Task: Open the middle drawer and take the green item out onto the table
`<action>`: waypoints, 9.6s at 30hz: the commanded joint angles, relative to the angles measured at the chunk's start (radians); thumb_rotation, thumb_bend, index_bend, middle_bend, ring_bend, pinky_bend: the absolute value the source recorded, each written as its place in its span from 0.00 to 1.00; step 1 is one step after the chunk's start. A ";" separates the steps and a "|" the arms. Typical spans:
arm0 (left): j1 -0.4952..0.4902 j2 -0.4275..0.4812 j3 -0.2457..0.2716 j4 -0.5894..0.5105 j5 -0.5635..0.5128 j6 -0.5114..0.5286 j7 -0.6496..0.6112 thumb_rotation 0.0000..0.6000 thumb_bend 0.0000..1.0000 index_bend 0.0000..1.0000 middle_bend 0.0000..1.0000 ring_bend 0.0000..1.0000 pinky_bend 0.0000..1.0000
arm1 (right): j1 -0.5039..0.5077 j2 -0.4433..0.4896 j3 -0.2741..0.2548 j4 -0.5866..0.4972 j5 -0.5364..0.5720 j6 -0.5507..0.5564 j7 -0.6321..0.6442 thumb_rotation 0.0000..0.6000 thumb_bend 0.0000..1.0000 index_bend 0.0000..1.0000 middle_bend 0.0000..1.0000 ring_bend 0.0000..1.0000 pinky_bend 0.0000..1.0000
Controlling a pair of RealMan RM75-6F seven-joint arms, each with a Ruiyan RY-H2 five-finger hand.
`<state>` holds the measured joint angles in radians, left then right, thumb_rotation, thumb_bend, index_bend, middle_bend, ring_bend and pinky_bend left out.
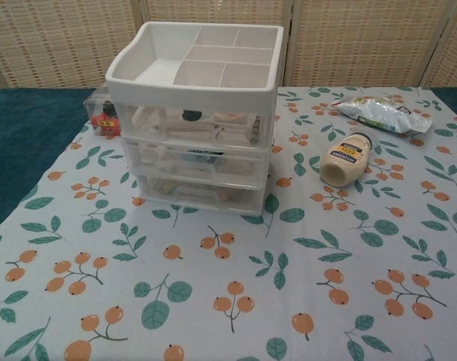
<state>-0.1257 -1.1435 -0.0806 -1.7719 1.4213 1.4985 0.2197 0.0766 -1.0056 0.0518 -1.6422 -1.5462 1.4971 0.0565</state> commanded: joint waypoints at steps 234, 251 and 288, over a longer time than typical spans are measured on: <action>-0.426 -0.222 0.007 0.049 0.058 -0.423 -0.369 1.00 0.38 0.23 0.91 0.90 1.00 | 0.017 0.029 0.057 0.011 0.053 0.015 0.005 1.00 0.38 0.25 0.31 0.21 0.27; -0.498 -0.291 -0.027 0.104 -0.073 -0.534 -0.244 1.00 0.38 0.23 0.91 0.90 1.00 | 0.003 0.035 0.057 0.012 0.055 0.030 0.009 1.00 0.38 0.25 0.31 0.21 0.27; -0.480 -0.239 0.060 0.045 0.007 -0.495 -0.142 1.00 0.55 0.36 0.91 0.91 1.00 | 0.012 0.025 0.053 0.024 0.056 0.004 0.016 1.00 0.38 0.25 0.31 0.21 0.27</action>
<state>-0.6063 -1.3835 -0.0219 -1.7263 1.4271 1.0028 0.0784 0.0882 -0.9802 0.1051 -1.6184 -1.4902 1.5014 0.0724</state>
